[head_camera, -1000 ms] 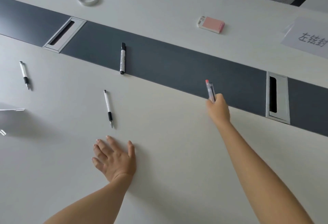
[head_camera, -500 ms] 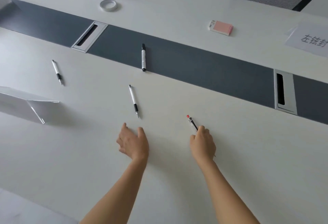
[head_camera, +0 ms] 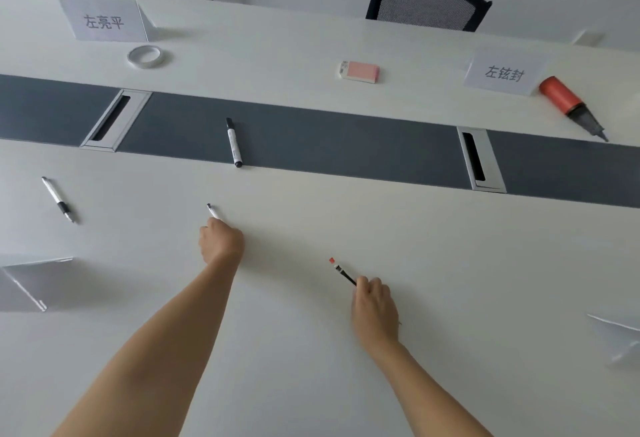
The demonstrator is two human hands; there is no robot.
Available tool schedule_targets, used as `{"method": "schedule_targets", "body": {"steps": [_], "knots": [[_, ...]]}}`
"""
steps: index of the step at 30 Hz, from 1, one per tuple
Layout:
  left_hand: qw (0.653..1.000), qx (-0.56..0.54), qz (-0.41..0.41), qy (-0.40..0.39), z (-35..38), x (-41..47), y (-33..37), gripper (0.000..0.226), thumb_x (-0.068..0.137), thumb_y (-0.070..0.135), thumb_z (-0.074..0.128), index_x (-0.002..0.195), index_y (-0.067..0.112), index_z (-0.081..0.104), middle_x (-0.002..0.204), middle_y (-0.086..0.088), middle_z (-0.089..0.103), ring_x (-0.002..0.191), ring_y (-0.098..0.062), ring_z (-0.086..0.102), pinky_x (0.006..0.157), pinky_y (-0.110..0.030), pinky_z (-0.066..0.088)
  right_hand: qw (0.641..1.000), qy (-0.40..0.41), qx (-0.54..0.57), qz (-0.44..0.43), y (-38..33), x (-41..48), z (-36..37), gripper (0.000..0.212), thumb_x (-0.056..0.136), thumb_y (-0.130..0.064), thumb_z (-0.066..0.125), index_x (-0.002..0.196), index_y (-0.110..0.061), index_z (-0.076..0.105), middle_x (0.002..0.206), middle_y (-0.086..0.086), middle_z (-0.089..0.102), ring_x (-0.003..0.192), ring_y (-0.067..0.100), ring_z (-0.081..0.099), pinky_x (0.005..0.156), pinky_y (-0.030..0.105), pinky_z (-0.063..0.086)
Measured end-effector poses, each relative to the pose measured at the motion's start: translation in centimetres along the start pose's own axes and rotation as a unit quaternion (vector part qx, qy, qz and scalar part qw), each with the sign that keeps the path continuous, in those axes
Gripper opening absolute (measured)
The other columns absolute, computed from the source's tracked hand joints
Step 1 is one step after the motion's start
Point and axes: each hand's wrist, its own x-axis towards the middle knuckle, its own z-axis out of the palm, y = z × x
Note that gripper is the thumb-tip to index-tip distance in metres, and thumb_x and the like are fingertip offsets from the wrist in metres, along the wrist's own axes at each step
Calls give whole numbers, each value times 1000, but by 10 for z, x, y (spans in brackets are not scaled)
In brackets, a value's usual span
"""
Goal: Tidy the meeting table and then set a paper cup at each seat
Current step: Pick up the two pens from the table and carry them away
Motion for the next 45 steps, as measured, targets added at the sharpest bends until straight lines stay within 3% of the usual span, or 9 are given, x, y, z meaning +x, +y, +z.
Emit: {"method": "schedule_targets", "body": {"steps": [12, 18, 29, 31, 33, 35, 40, 42, 45], "knots": [[995, -62, 45, 58, -27, -71, -87, 30, 80, 4, 51, 110, 1, 53, 106, -20, 57, 94, -34, 52, 75, -34, 36, 999, -30, 14, -2, 5, 3, 2, 68, 30, -4, 87, 70, -13, 33, 51, 7, 52, 40, 24, 52, 29, 25, 35], [981, -134, 71, 124, -51, -105, -126, 23, 82, -2, 48, 103, 1, 55, 89, -17, 56, 84, -30, 51, 73, -33, 36, 997, -33, 38, -50, -11, 0, -6, 33, 45, 5, 79, 68, -3, 56, 60, 17, 58, 50, 34, 58, 35, 32, 43], [937, -243, 123, 220, -158, -65, -111, 29, 90, 3, 43, 117, 4, 53, 59, -3, 41, 62, -27, 41, 62, -28, 37, 977, -84, 61, -186, -131, 3, 2, 70, 15, -3, 81, 69, -15, 40, 50, 5, 53, 42, 18, 55, 24, 24, 34], [935, -254, 112, 221, -182, -33, -109, 35, 88, 1, 42, 122, 3, 52, 61, -4, 42, 69, -27, 42, 69, -31, 35, 986, -62, 40, -153, -145, 17, -11, 47, 41, -4, 81, 80, -9, 54, 72, 11, 61, 66, 27, 62, 40, 31, 47], [935, -270, 100, 207, -204, -3, -104, 41, 86, 0, 40, 126, 3, 49, 67, -8, 48, 74, -27, 45, 71, -34, 36, 988, -74, 37, -127, -153, 32, -17, 31, 81, 0, 50, 111, -6, 48, 112, 15, 54, 106, 32, 52, 74, 37, 48], [941, -259, 97, 196, -223, 26, -102, 43, 85, 0, 39, 127, -1, 47, 79, -18, 55, 80, -32, 50, 74, -38, 39, 989, -107, 27, -96, -165, 43, -17, 35, 88, 1, 34, 121, -7, 40, 124, 11, 48, 117, 29, 42, 84, 35, 43], [970, -178, 116, 115, -247, 87, -87, 25, 83, 4, 41, 58, 4, 37, 58, -10, 33, 60, -30, 33, 50, -32, 26, 998, -63, 6, -12, -205, 39, -4, 24, 69, 5, 68, 90, -1, 57, 88, 17, 62, 74, 30, 64, 50, 34, 50], [979, -150, 112, 82, -248, 114, -79, 32, 83, 5, 42, 56, 9, 27, 58, -5, 28, 53, -21, 26, 47, -28, 19, 997, -71, -33, -7, -213, 36, -5, 33, 53, 5, 79, 79, 0, 59, 77, 17, 62, 58, 27, 63, 39, 29, 46], [992, -103, 62, 22, -236, 155, -77, 30, 84, 5, 42, 57, 8, 29, 59, -6, 30, 50, -20, 28, 46, -25, 22, 990, -115, -74, 22, -213, 43, -9, 25, 87, 0, 45, 111, -2, 46, 111, 14, 58, 99, 27, 60, 70, 36, 51]]}}
